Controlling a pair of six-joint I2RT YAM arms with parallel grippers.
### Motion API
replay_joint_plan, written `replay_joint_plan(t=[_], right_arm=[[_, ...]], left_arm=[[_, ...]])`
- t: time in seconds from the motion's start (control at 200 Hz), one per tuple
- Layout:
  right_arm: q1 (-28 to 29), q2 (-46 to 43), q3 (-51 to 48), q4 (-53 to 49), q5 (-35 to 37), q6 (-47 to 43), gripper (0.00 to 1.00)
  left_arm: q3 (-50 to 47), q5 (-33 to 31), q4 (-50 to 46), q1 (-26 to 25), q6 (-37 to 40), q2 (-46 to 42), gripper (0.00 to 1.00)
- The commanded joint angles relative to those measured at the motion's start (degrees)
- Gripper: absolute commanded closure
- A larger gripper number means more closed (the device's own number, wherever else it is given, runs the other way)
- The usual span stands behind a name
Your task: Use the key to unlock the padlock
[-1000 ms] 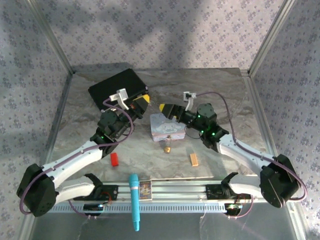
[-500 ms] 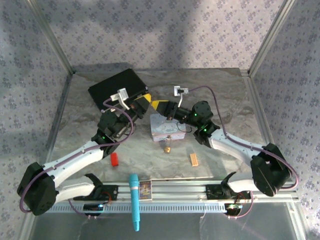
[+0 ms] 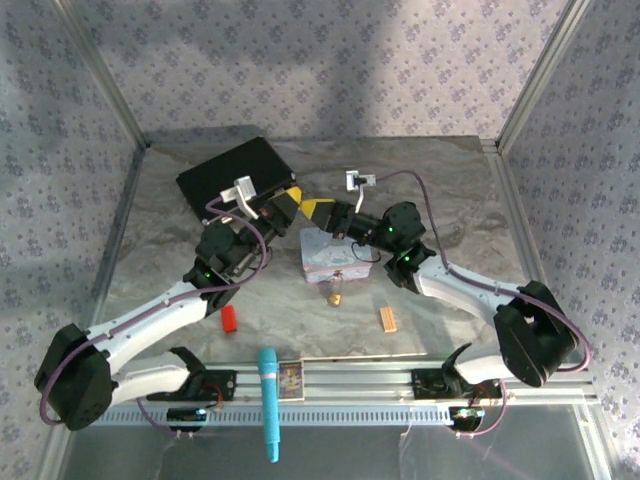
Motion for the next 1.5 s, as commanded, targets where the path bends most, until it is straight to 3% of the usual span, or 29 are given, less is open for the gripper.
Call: replay_joint_plan(t=[0.0,0.21,0.595,0.795,0.94,1.434,1.494], right_arm=[[-1.3,-1.8,-0.6,-0.7,1.5,-0.8,0.72],[-1.4,-2.5,-0.9,-4.5,2.5,-1.9,0.71],[-0.7,1.6,2.2,0.6,-1.0,-0.3,0.7],[-0.6,3.1,2.4,3.2,-1.2,0.9,0.78],[-0.4,3.2,1.6,3.6,-0.6,1.2,1.0],[-2.1,-1.5,-3.4,-1.5,-0.1,0.4,1.0],[-2.3,-2.3,-3.7,-3.5,-0.7,-0.2,1.0]], left_arm=[[0.4,1.3,3.2,-0.8,-0.5,-0.5,1.0],[0.6,0.4,2.5,-0.8,0.0,-0.7,1.0],[0.6,1.5,4.7,-0.8,-2.5,1.4,1.0],[0.5,1.5,4.3,-0.8,-2.3,1.0,1.0],[0.1,0.8,4.0,-0.8,-2.3,0.7,1.0],[-1.3,-2.8,-0.9,0.2,-4.3,-1.1,1.0],[-1.4,-2.9,-1.4,0.4,-4.7,-1.4,0.89]])
